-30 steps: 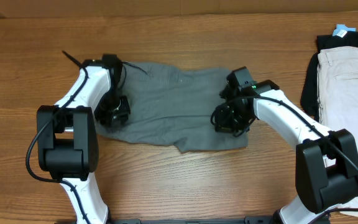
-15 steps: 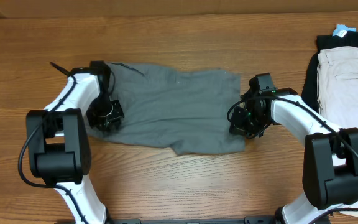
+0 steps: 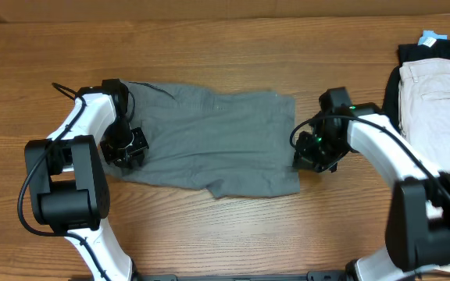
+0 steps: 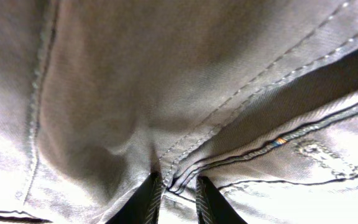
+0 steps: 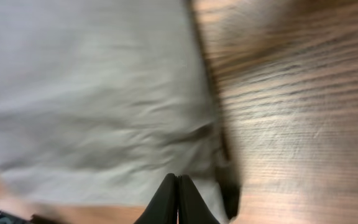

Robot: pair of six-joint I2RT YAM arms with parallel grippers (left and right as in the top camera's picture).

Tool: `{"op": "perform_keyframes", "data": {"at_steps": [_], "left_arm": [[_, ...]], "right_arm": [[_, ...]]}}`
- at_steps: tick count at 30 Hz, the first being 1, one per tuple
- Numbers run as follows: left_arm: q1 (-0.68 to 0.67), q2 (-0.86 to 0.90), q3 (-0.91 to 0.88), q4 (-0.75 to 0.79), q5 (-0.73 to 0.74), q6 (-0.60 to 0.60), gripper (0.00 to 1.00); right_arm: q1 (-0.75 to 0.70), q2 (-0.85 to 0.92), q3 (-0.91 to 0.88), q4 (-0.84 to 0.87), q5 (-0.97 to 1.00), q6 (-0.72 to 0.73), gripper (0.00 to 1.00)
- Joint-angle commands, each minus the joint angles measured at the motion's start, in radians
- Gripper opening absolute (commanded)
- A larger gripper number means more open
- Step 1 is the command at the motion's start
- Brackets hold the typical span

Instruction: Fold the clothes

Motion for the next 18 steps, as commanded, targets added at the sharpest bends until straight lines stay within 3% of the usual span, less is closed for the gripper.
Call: {"op": "perform_keyframes", "data": {"at_steps": [1, 9, 18], "left_arm": [[0.014, 0.040, -0.039, 0.005, -0.050, 0.001, 0.22], [0.014, 0.040, -0.039, 0.020, -0.018, 0.001, 0.21], [0.014, 0.040, -0.039, 0.017, -0.018, 0.002, 0.20]], "right_arm": [[0.010, -0.109, 0.042, -0.024, -0.034, -0.042, 0.04], [0.099, -0.072, -0.048, 0.053, -0.076, -0.089, 0.04], [0.159, 0.027, -0.158, 0.196, -0.095, 0.010, 0.04]]}}
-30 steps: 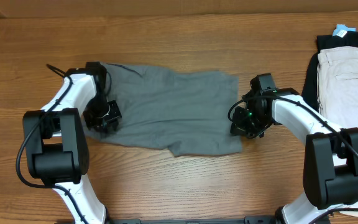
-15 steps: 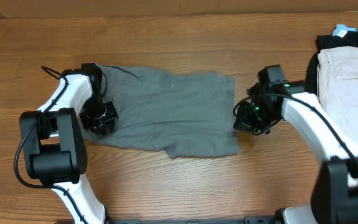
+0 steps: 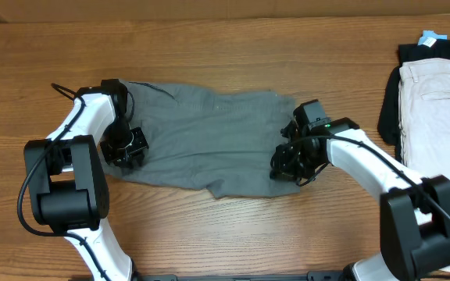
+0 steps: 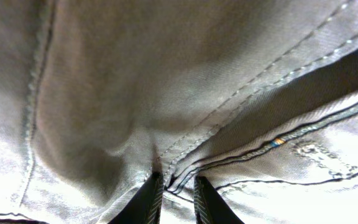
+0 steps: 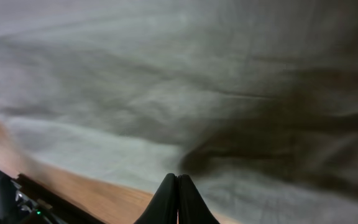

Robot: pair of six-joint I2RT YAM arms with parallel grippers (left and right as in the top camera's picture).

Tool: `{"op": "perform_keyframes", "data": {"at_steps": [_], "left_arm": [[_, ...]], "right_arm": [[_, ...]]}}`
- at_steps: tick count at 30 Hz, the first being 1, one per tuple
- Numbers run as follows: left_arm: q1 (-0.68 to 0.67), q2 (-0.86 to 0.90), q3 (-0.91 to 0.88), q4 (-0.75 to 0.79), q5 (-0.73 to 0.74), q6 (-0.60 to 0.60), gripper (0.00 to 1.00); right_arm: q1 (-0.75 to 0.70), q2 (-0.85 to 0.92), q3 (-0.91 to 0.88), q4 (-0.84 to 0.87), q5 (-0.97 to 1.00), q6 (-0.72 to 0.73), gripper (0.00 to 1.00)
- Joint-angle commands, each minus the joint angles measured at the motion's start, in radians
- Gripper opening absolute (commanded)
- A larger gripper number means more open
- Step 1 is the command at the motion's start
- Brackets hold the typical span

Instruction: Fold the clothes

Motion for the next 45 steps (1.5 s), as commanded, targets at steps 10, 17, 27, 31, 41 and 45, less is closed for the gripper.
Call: {"op": "perform_keyframes", "data": {"at_steps": [10, 17, 27, 31, 41, 45], "left_arm": [[0.019, 0.039, -0.038, -0.047, -0.156, -0.016, 0.04], [0.057, 0.039, -0.038, -0.067, -0.171, -0.037, 0.04], [0.072, 0.039, -0.034, -0.079, -0.138, -0.037, 0.04], [0.070, 0.039, -0.034, -0.069, -0.100, -0.037, 0.05], [0.070, 0.039, -0.034, -0.062, -0.079, -0.037, 0.05], [0.070, 0.039, -0.034, -0.062, -0.079, -0.036, 0.04]], "right_arm": [[-0.114, 0.073, -0.032, -0.019, 0.087, 0.063, 0.04], [-0.176, 0.072, -0.032, -0.031, 0.134, 0.064, 0.04], [-0.169, -0.068, 0.068, -0.079, 0.127, 0.092, 0.04], [-0.126, -0.151, 0.097, -0.117, -0.026, -0.044, 0.04], [0.163, -0.095, 0.015, -0.046, 0.035, 0.034, 0.04], [0.200, -0.003, 0.012, 0.002, 0.042, 0.073, 0.04]]}}
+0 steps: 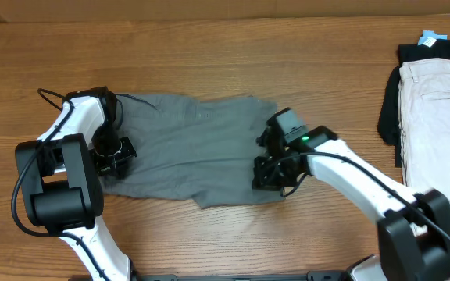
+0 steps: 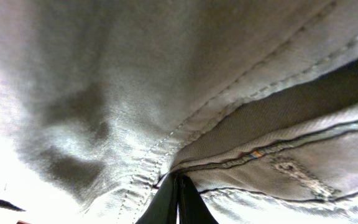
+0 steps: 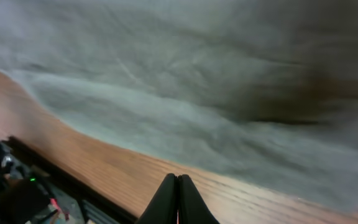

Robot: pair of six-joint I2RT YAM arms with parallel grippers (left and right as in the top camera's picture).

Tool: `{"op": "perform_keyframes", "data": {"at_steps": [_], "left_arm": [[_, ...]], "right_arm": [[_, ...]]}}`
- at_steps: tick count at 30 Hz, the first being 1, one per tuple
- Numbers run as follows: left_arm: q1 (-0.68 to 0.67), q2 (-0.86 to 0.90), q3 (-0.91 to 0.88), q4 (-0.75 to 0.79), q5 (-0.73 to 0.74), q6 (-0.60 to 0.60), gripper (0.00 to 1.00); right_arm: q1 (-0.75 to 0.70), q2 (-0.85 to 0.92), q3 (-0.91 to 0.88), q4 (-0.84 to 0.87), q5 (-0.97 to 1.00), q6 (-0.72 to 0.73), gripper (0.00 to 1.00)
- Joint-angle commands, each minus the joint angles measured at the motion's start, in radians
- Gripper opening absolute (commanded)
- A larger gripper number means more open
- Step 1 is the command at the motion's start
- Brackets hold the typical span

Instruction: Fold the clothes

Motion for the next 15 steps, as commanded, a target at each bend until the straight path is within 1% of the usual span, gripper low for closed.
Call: {"op": "perform_keyframes", "data": {"at_steps": [1, 7, 11, 15], "left_arm": [[0.005, 0.034, -0.015, 0.016, 0.029, -0.024, 0.04], [0.005, 0.034, -0.015, 0.014, 0.046, -0.017, 0.04], [0.005, 0.034, -0.015, 0.015, 0.045, -0.010, 0.05], [0.006, 0.034, -0.015, 0.014, 0.021, -0.010, 0.04]], "right_arm": [[0.006, 0.089, -0.012, 0.036, 0.036, 0.053, 0.04], [-0.010, 0.229, -0.012, 0.036, 0.039, 0.060, 0.04], [-0.042, 0.280, -0.012, 0.004, 0.056, 0.061, 0.04], [-0.084, 0.288, -0.013, -0.041, 0.202, 0.136, 0.04]]}}
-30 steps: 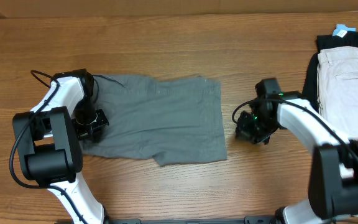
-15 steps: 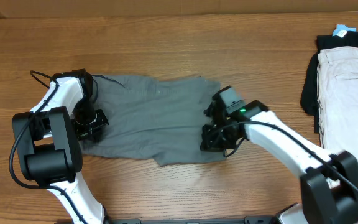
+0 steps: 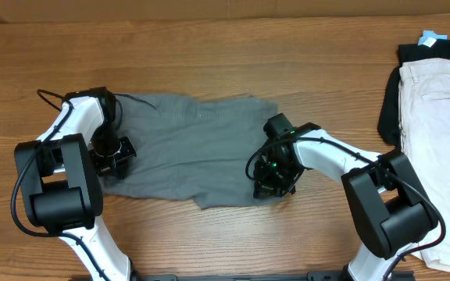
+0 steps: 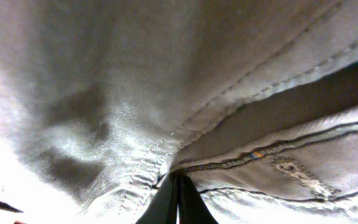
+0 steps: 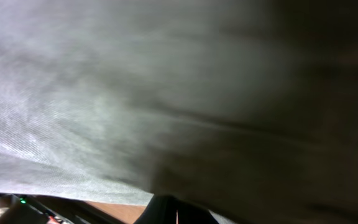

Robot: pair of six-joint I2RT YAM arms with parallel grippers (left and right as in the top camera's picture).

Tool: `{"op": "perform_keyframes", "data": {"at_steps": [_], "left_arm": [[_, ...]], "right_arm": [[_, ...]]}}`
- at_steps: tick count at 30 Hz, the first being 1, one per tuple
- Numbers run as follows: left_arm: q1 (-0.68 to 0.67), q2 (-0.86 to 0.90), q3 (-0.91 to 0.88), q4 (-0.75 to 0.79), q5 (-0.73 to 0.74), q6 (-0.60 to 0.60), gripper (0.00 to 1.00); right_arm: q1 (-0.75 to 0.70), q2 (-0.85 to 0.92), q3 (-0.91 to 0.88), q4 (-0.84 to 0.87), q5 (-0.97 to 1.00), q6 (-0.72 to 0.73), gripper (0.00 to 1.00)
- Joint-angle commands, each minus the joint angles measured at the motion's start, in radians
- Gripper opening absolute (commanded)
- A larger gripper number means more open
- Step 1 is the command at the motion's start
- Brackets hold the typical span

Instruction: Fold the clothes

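Observation:
Grey shorts (image 3: 194, 148) lie flat across the middle of the wooden table. My left gripper (image 3: 114, 156) sits at their left edge, shut on the cloth; the left wrist view shows its tips (image 4: 178, 185) pinching a stitched seam by the waistband (image 4: 272, 146). At the right end of the shorts my right gripper (image 3: 272, 181) is low on the cloth. In the right wrist view its shut tips (image 5: 178, 214) are nearly buried under grey fabric (image 5: 104, 93) that fills the frame.
A folded pile stands at the far right edge: beige trousers (image 3: 436, 101) on a black garment (image 3: 432, 51). Bare wooden table (image 3: 209, 47) lies behind and in front of the shorts.
My right gripper has dropped a little nearer and lower onto the cloth, its arm bent in closer, and fabric now fills its view. The left gripper and the shorts' outline are unchanged.
At first the shorts lay spread wider, my left jaws a little apart on the waistband and my right gripper shut at the right edge. Then the right gripper stood further left on the cloth. Later the left gripper was shut and the whole garment lay shifted left.

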Motion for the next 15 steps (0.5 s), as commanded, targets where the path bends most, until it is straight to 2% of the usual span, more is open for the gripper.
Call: {"op": "perform_keyframes", "data": {"at_steps": [1, 6, 15], "left_arm": [[0.005, 0.034, -0.015, 0.010, -0.006, -0.011, 0.04], [0.025, 0.034, -0.014, -0.027, -0.109, -0.079, 0.04], [0.064, 0.027, 0.027, -0.080, -0.106, -0.082, 0.04]], "right_arm": [[-0.048, 0.054, -0.029, -0.030, 0.258, 0.071, 0.04], [-0.121, 0.054, -0.029, -0.056, 0.299, 0.071, 0.04], [-0.201, 0.043, -0.012, -0.087, 0.379, 0.098, 0.04]]}}
